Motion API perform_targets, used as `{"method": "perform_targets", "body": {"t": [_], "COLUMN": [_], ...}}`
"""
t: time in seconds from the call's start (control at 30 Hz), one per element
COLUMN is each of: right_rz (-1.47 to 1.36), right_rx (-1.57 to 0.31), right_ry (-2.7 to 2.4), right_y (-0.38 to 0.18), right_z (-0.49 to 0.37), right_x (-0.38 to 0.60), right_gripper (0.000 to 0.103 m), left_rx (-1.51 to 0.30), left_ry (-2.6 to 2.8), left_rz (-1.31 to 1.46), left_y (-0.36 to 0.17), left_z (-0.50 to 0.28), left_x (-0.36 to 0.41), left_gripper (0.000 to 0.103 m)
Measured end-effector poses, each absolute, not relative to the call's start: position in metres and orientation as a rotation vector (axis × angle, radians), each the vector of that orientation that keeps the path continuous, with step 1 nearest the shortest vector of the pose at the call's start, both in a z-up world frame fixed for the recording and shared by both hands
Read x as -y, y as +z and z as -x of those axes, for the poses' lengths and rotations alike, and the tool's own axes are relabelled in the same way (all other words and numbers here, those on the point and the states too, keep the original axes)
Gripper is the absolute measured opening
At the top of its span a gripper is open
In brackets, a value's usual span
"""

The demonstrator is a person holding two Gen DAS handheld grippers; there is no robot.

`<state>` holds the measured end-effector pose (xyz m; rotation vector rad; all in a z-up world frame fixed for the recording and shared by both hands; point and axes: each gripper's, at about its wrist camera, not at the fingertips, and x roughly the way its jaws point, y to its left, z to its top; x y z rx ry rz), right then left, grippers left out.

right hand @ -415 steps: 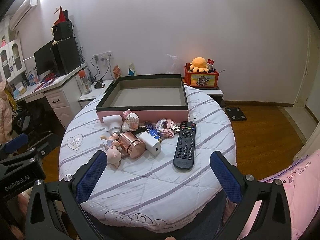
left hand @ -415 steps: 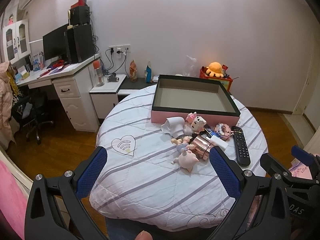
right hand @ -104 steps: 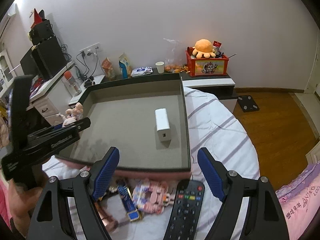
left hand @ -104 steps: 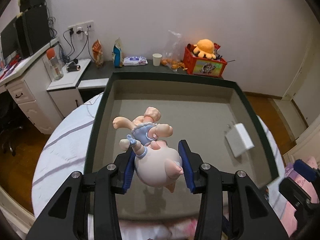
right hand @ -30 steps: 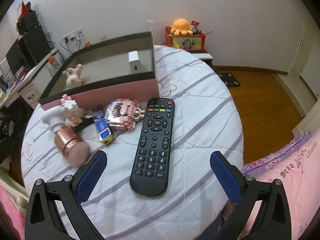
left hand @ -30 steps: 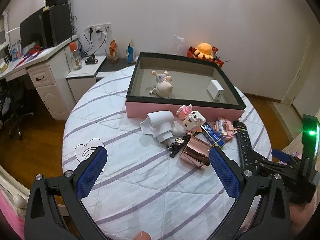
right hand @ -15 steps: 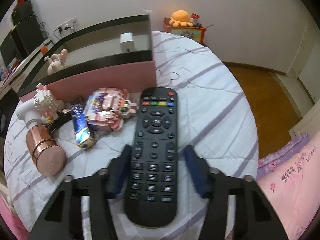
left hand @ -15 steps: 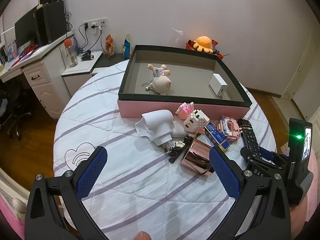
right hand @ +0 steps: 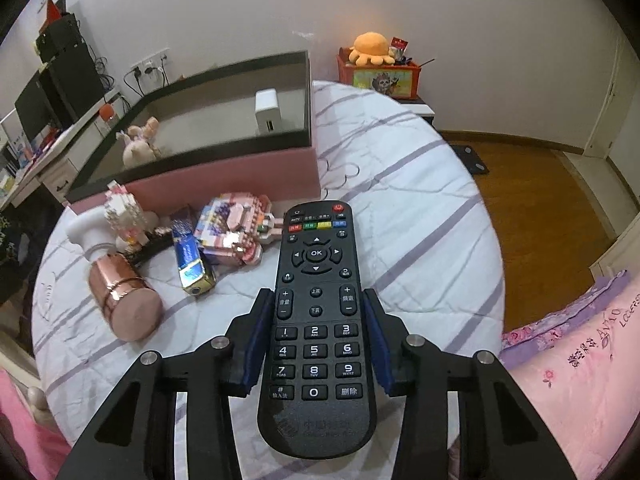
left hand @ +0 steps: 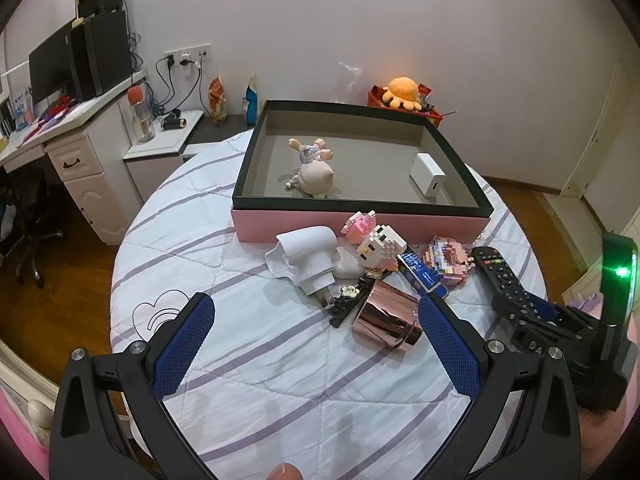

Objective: Organize rigid objects
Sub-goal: 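Reach the right gripper to the black TV remote and grasp it, then carry the black remote with the right gripper into the box and release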

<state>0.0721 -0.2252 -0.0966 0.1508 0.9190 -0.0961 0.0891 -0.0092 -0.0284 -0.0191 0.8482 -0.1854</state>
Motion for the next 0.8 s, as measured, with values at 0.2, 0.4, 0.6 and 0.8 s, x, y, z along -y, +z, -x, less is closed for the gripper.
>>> {"method": "perform_targets", "body": {"t": [0.2, 0.4, 0.6, 0.8], "right_rz": [-0.165, -0.168, -0.136, -0.087], "right_rx": [-0.899, -0.85, -0.791, -0.754], "right_ry": [-0.079, -0.058, -0.014, 0.033], "right_y": [-0.086, -0.064, -0.033, -0.011], "right_z": [-0.065, -0.058, -0.073, -0.124], "right_x": [0.226, 0.222, 0.21, 0.193], "right_gripper": [0.044, 0.044, 0.044, 0.044], "left_rx": [-0.837, -0.823, -0.791, -0.765], "left_ry": [-0.188, -0.175, -0.15, -0.109], "left_rz": [0.017, 0.024, 0.026, 0.024], "left_y": [-0.024, -0.019, -0.007, 0.002], "left_z": [-0.084, -0.087, -0.109, -0.154], "left_x": [0.01, 0.005, 0.001, -0.003], "left_gripper": [0.103, 0.103, 0.103, 0.103]}}
